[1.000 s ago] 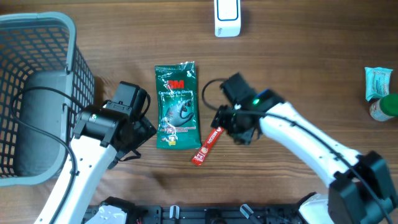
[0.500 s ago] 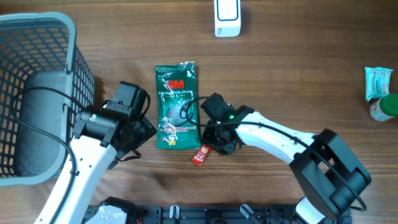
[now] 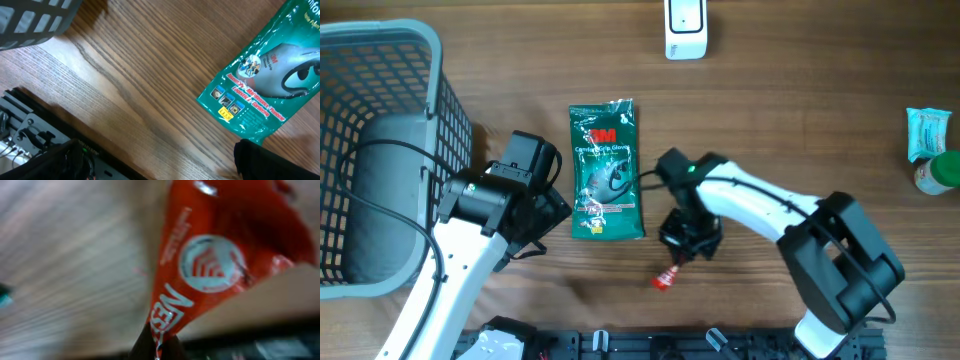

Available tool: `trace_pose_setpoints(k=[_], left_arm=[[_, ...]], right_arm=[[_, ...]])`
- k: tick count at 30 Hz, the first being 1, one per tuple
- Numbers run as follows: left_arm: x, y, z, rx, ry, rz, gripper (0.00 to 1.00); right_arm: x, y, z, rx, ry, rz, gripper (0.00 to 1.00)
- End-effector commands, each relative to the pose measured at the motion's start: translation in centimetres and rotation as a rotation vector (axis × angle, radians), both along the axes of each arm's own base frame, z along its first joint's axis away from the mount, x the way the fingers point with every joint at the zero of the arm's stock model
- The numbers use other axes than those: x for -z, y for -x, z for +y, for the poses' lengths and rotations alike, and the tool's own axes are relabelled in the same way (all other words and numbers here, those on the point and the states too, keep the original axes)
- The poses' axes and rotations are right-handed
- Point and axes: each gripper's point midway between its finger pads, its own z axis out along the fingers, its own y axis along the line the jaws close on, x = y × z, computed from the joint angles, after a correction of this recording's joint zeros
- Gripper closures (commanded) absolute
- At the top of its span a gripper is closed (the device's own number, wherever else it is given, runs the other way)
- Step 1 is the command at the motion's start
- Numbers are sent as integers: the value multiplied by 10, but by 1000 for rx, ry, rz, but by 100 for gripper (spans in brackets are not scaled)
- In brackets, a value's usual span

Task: Scan the item barcode
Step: 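Grasp the Nescafe stick with the right gripper and lift it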

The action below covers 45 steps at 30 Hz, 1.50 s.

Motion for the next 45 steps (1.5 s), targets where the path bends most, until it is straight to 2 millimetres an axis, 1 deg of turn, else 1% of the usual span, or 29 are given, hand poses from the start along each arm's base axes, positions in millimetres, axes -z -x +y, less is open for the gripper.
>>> trace_pose_setpoints(k=[1, 2, 4, 5, 8, 10, 13, 18, 21, 24, 29, 35, 37, 40, 41, 43, 45], left_arm=[[0, 0, 0, -12, 0, -2, 0], [0, 0, 0, -12, 0, -2, 0], [0, 0, 0, -12, 0, -2, 0], [0, 0, 0, -12, 0, -2, 0], [0, 0, 0, -12, 0, -2, 0], [0, 0, 0, -12, 0, -2, 0], [0, 0, 0, -12, 0, -2, 0], [0, 0, 0, -12, 0, -2, 0], [0, 0, 0, -12, 0, -2, 0], [0, 0, 0, -12, 0, -2, 0], [0, 0, 0, -12, 0, -2, 0], [0, 0, 0, -12, 0, -2, 0], [0, 0, 0, -12, 0, -2, 0], [0, 0, 0, -12, 0, -2, 0], [0, 0, 0, -12, 0, -2, 0], [0, 0, 0, -12, 0, -2, 0], [0, 0, 0, -12, 0, -2, 0]], right_arm=[[-70, -23, 27, -8, -310, 16, 95], [-83, -21, 31, -3, -378, 44, 95], [-122, -13, 40, 46, -557, 139, 95], [-133, -11, 42, 82, -601, 180, 96], [-157, -6, 46, 170, -683, 289, 96], [-173, -7, 51, 220, -754, 343, 96], [-182, -9, 55, 287, -770, 406, 95], [-204, -14, 63, 488, -736, 628, 96], [-218, -23, 65, 566, -767, 721, 96], [-224, -37, 63, 595, -823, 731, 96], [-224, -48, 56, 644, -821, 737, 96], [-221, -51, 53, 620, -848, 684, 95], [-220, -54, 55, 576, -894, 625, 95], [-216, -69, 61, 279, -1151, 236, 95], [-217, -75, 63, 184, -1231, 117, 95], [-228, -80, 65, 58, -1374, -27, 96], [-231, -82, 66, 24, -1409, -64, 95]])
